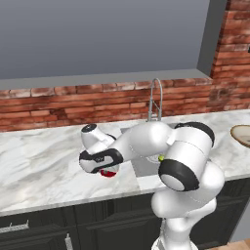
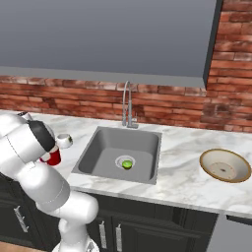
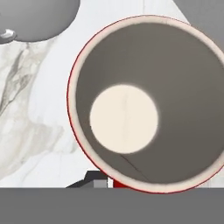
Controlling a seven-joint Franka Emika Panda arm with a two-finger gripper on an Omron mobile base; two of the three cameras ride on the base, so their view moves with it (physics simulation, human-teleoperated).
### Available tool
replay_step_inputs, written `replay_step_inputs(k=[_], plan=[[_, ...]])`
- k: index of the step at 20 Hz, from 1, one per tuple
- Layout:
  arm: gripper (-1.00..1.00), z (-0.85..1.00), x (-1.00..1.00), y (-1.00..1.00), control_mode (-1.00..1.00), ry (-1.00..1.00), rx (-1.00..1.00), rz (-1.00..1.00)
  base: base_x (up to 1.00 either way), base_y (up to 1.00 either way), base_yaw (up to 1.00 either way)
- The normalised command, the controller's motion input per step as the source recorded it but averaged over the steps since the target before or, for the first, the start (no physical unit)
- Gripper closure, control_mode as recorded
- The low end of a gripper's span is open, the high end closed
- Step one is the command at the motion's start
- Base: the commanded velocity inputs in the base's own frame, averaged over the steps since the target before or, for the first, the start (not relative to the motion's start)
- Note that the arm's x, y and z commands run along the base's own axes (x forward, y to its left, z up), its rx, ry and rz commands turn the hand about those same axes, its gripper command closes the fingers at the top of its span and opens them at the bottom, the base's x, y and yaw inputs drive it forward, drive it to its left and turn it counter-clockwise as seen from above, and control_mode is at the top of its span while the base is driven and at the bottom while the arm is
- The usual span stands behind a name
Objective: Clear the mugs and bowl far away from the sink.
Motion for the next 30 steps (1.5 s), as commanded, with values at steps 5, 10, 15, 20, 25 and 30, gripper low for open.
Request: replay_step_inputs(k=[5,10,15,20,25,30], plan=[[1.00,0.22,-0.25,-0.07,-1.00,-0.05,0.00,0.02,0.00,0.00,0.00],[1.00,0.97,-0.62,-0.29,-1.00,-0.15,0.01,0.18,0.00,0.00,0.00],[1.00,1.00,-0.61,-0.54,-1.00,-0.10,0.03,0.25,0.00,0.00,0.00],[1.00,0.91,-0.38,-0.97,-1.00,-0.02,0.05,0.24,0.00,0.00,0.00],[1.00,0.94,-0.33,-1.00,-1.00,0.00,0.02,0.17,0.00,0.00,0.00],[1.00,0.70,-0.32,-1.00,-1.00,0.00,0.01,0.10,0.00,0.00,0.00]])
